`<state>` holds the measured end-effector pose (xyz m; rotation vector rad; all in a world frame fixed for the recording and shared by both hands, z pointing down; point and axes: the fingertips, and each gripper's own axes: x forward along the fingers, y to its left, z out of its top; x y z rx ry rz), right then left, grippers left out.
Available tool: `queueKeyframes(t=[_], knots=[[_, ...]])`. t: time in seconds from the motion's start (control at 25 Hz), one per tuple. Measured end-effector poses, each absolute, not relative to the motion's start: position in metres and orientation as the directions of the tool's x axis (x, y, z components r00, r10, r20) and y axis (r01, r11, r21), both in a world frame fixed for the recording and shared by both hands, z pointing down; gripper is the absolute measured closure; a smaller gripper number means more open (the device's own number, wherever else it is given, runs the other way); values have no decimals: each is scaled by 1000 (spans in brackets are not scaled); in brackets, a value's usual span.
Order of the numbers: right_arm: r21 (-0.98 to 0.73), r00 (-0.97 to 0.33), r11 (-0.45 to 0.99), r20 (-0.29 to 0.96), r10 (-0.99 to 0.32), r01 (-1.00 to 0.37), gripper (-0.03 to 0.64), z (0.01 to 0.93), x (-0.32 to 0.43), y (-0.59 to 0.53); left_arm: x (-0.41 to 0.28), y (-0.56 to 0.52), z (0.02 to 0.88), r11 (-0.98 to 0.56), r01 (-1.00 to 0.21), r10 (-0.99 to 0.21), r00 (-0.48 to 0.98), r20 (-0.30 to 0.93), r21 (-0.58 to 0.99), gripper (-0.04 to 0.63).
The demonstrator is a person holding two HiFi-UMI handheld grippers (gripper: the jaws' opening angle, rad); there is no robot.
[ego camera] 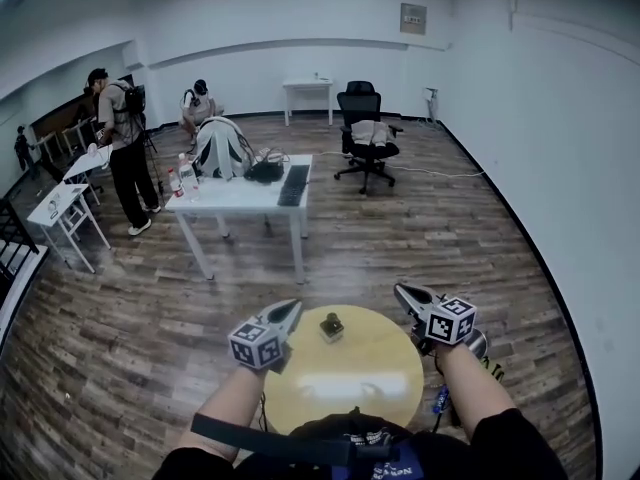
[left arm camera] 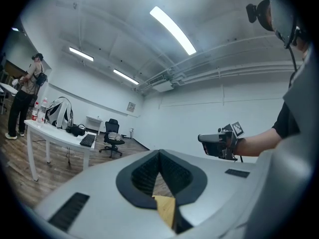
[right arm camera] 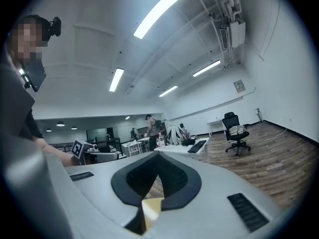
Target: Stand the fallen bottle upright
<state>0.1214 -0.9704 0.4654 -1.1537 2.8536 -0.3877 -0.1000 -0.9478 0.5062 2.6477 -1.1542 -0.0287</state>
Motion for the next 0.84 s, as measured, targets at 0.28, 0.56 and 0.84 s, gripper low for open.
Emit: queueKeyframes(t=[0.28,0.56,0.84], knots=[[-254,-732,699,60,-678,-668,606,474,128,-968,-91,-937,508,-646,-728,-730,677,97,229,583],[-240,-741,711,66,-668,-661,606,475,117,-970,-104,-940,509,-633,-738,-739,666,102,235,583],[-235,-742,712,69,-667,-662,606,478,111,-963,-106,-933,513,-643,-730,-729,676,107,230,582]])
